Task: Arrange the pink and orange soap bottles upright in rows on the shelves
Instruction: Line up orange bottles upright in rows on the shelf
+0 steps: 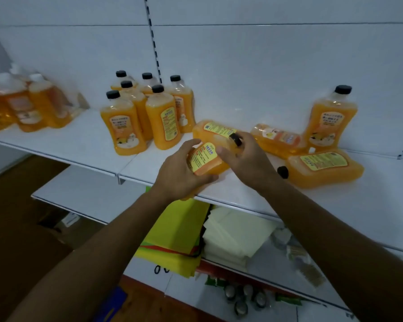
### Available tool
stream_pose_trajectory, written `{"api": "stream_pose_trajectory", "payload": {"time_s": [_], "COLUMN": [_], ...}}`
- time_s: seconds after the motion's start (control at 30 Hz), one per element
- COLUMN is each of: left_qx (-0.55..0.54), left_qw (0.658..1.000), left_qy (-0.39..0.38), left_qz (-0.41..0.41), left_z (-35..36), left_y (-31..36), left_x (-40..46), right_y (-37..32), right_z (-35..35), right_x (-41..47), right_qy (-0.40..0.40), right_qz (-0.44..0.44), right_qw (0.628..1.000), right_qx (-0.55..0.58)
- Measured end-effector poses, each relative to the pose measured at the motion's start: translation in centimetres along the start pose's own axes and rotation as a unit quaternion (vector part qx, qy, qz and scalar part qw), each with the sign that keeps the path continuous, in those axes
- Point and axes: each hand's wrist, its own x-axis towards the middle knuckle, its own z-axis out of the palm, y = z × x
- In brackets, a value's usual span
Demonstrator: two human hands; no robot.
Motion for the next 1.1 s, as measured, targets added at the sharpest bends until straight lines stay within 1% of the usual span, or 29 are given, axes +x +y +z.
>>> {"api": "stream_pose_trajectory", "payload": {"time_s": [0.07, 0.13, 0.2, 0.33, 0.4, 0.5, 0.57, 0.67, 0.73, 0.83, 1.1], "left_qx": [-0.035, -0.057, -0.073, -0.076, -0.079, -0.087, -0.074, -0.051, -0.026, 0.01, 0.033], "left_qw": [0.999, 0.996, 0.994, 0.99, 0.989, 0.985, 0.983, 0.978, 0.976, 0.974, 0.971], "left_qy": [0.038, 0.067, 0.086, 0.113, 0.115, 0.133, 0.149, 0.168, 0.177, 0.182, 0.186], "left_qz": [-0.008, -0.004, -0.009, -0.024, -0.038, -0.06, -0.076, -0.109, -0.123, -0.133, -0.15], "left_z": [-1.5, -3.1, -4.7, -7.5, -8.4, -9.2, -9.5, -9.6, -9.5, -9.2, -9.0], "left_y": [-1.4, -2.7, -4.1, -7.1, -8.4, -10.3, -11.5, -12.8, -13.0, -13.2, -13.8], "left_x": [-0.1, 0.1, 0.6, 2.0, 2.4, 2.9, 3.2, 3.8, 4.0, 4.9, 6.3], "right_y": [-1.8, -3.5, -5.4, -8.7, -9.5, -9.8, -10.2, -10.7, -10.3, -9.6, -8.8], "right_z": [2.0, 4.2, 6.3, 10.2, 12.0, 14.4, 15.6, 16.4, 16.4, 16.3, 16.8], "right_x": [0.7, 1.6, 2.5, 4.3, 5.2, 6.5, 7.2, 8.6, 9.7, 10.8, 12.3], "right_qy": [-0.027, -0.012, 0.009, 0.01, 0.003, -0.019, -0.033, -0.069, -0.095, -0.118, -0.122], "right_qz": [0.015, -0.016, -0.057, -0.138, -0.153, -0.163, -0.176, -0.202, -0.195, -0.169, -0.167], "right_qw": [0.997, 0.997, 0.997, 0.99, 0.988, 0.986, 0.983, 0.973, 0.971, 0.976, 0.977], "right_qx": [0.066, 0.071, 0.047, 0.001, -0.032, -0.036, -0.043, -0.086, -0.096, -0.077, -0.045]}}
